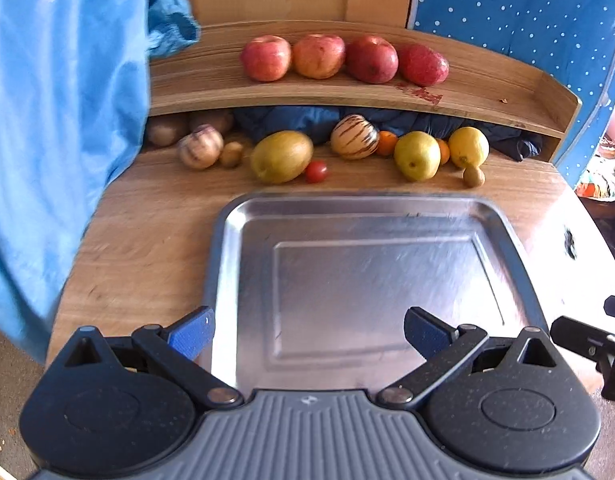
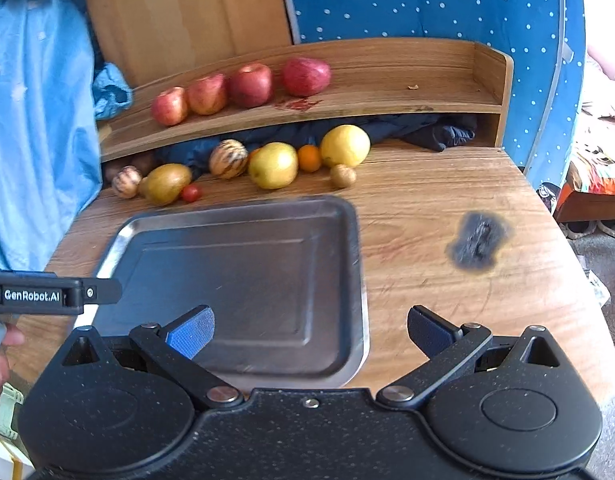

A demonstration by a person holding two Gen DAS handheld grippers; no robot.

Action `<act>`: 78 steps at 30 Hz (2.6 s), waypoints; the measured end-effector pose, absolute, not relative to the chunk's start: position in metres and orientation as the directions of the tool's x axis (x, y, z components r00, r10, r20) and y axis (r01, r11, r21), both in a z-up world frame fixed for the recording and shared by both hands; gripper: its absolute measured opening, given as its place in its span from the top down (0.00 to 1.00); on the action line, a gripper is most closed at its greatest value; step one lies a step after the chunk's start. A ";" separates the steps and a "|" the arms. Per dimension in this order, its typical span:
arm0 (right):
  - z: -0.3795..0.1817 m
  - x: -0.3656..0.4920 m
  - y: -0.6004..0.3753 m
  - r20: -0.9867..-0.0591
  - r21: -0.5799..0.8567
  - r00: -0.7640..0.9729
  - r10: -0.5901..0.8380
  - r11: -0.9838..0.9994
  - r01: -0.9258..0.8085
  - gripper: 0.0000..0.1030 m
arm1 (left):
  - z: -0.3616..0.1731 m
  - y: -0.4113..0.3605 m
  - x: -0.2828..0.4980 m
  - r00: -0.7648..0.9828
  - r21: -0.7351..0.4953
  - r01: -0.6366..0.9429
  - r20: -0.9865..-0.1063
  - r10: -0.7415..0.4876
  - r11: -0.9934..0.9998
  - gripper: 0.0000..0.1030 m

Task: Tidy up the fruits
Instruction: 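Grasp the striped pepino melon with the left tool while the right tool grasps a yellow pear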

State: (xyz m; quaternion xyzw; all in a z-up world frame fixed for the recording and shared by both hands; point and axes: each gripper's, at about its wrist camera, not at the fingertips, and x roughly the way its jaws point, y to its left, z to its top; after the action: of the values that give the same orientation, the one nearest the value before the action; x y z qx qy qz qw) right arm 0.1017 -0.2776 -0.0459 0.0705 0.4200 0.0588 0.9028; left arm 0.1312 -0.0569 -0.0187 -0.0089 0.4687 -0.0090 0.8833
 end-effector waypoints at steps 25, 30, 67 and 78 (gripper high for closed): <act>-0.062 0.228 -0.240 -0.712 0.164 0.541 0.447 0.856 -0.491 0.01 | -0.024 -0.020 0.215 0.465 0.044 -0.298 -0.866 0.185 0.954 0.01; -0.065 0.243 -0.203 -0.719 0.159 0.533 0.446 0.852 -0.499 0.00 | -0.025 0.018 0.239 0.488 0.048 -0.285 -0.853 0.188 0.957 0.01; -0.101 0.323 -0.043 -0.803 -0.043 0.575 0.157 0.947 -0.319 0.31 | -0.081 0.134 0.372 0.469 -0.340 0.001 -0.830 -0.301 0.940 0.44; -0.099 0.307 -0.034 -0.784 -0.081 0.606 0.132 0.947 -0.311 0.32 | -0.079 0.131 0.375 0.453 -0.327 0.015 -0.841 -0.298 0.945 0.44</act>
State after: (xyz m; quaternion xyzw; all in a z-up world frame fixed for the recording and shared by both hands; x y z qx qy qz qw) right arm 0.3068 -0.0344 -0.0986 -0.1052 0.4259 0.1246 0.8900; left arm 0.3745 0.1308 -0.0789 -0.1374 0.5148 -0.0928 0.8411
